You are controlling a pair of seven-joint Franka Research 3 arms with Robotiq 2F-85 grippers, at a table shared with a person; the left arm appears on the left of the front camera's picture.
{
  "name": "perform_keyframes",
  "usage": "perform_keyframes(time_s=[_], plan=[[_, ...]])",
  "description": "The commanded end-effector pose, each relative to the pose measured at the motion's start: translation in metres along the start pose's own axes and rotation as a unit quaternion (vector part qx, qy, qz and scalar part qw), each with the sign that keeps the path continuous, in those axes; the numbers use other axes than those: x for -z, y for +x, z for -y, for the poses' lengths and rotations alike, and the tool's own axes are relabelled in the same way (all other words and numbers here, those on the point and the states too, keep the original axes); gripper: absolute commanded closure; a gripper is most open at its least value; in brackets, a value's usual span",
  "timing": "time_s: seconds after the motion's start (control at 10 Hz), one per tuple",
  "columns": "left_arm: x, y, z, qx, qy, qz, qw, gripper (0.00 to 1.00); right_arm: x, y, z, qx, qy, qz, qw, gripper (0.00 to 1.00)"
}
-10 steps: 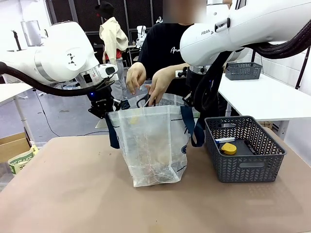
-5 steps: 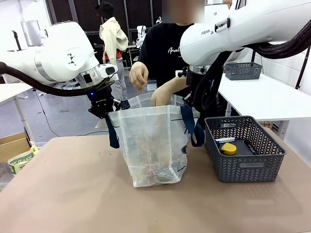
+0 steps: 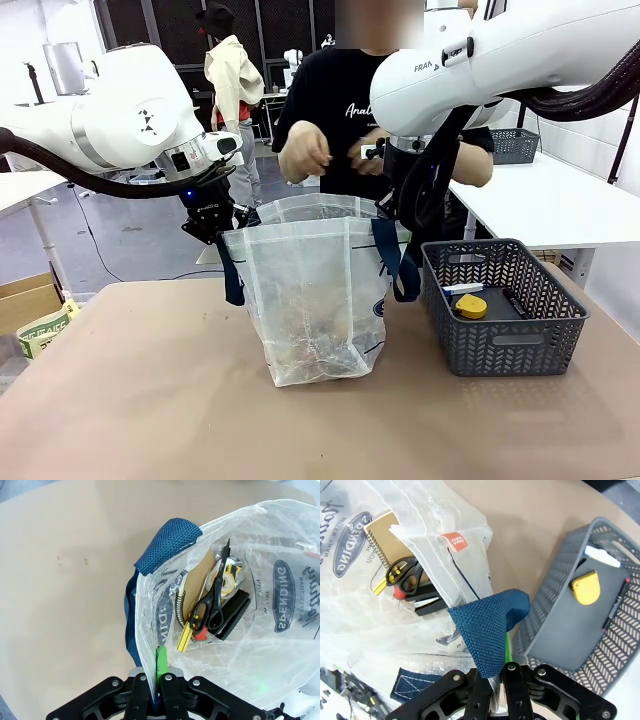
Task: Transfer purchased items from the store into the shopping bag.
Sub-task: Move the Reusable shopping bag to the right side of the table.
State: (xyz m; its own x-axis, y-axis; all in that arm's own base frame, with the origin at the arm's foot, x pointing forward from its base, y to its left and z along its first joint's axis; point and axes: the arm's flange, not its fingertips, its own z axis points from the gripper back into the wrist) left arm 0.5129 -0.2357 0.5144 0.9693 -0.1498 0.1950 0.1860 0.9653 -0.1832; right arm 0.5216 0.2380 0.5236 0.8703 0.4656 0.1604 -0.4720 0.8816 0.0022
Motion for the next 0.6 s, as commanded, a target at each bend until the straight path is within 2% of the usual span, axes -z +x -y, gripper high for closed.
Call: perform_keyframes(time_s=[0.0,0.5], plan=[[0.0003,0.0004,-0.0016,-0.001,0.001,0.0,1.0,1.0,-0.0011,0.0002,0.0011,0.001,-0.001,0.0,1.0,1.0],[0.0003,0.0004,-0.0016,-0.001,0.001,0.0,1.0,1.0,-0.0011,0.0002,0.0011,0.001,-0.001,0.0,1.0,1.0]])
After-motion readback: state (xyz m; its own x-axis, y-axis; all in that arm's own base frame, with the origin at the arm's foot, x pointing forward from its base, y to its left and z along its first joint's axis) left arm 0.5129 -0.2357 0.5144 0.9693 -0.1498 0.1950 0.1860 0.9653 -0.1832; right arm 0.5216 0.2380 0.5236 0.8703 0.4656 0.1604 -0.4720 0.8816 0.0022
